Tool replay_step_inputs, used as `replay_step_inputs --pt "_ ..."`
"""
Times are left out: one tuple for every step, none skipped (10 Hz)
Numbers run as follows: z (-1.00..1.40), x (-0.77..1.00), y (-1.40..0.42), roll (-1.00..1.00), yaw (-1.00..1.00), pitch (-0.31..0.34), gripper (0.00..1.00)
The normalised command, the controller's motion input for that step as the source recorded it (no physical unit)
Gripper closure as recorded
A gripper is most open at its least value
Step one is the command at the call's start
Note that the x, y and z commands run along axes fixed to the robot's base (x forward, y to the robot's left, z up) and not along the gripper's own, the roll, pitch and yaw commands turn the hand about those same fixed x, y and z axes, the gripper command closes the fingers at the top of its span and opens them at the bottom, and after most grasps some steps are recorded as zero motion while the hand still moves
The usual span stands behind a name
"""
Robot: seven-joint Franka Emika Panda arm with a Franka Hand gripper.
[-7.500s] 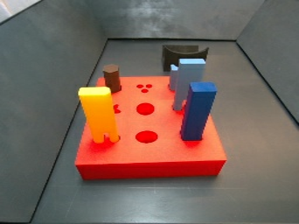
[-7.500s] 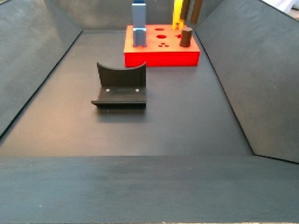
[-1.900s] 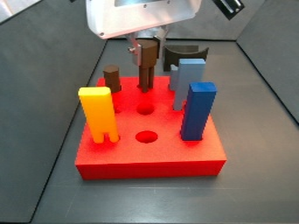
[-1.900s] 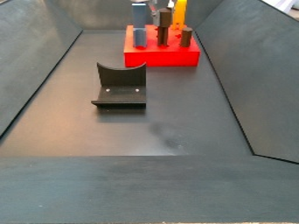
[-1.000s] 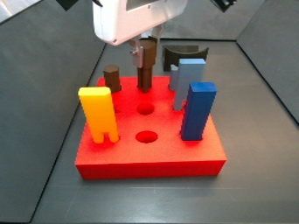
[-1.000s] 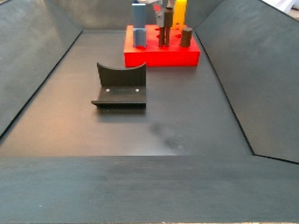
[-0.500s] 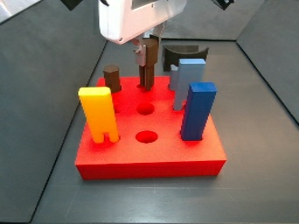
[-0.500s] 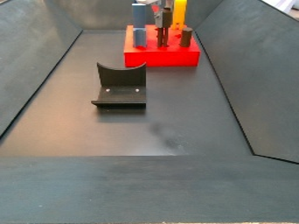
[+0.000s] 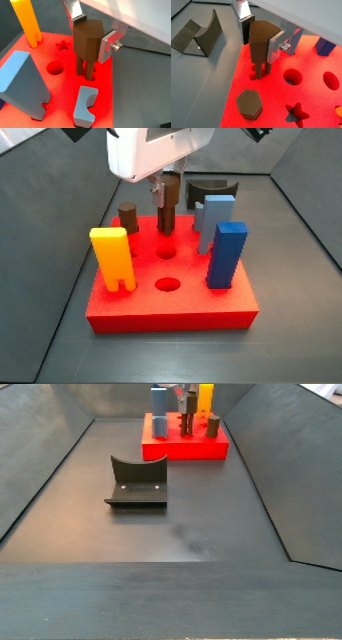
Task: Pick up the 3 prong object. Move up. Move to above the board. Insert the 3 prong object.
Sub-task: Insert the 3 prong object.
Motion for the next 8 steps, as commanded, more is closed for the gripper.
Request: replay_step_inputs --pt "-0.11 0.19 0.23 0.0 0.0 0.1 1.0" --pt "0.0 -0.03 0.0 0.0 0.0 0.0 1.0" --pt "-0.35 -0.41 -0.1 0.0 -0.09 -0.076 1.0" --pt "-0.5 -0.69 -0.09 0.0 -0.41 -0.067 1.0" --pt "0.0 -0.03 0.0 0.0 0.0 0.0 1.0" --pt "-0.08 0.08 0.0 -0.02 -0.15 -0.013 1.0" --pt "-0.11 0.47 -0.03 -0.03 -0.31 -0.004 1.0" --pt "-0.09 0.55 -0.02 -0.01 -0.28 0.0 1.0"
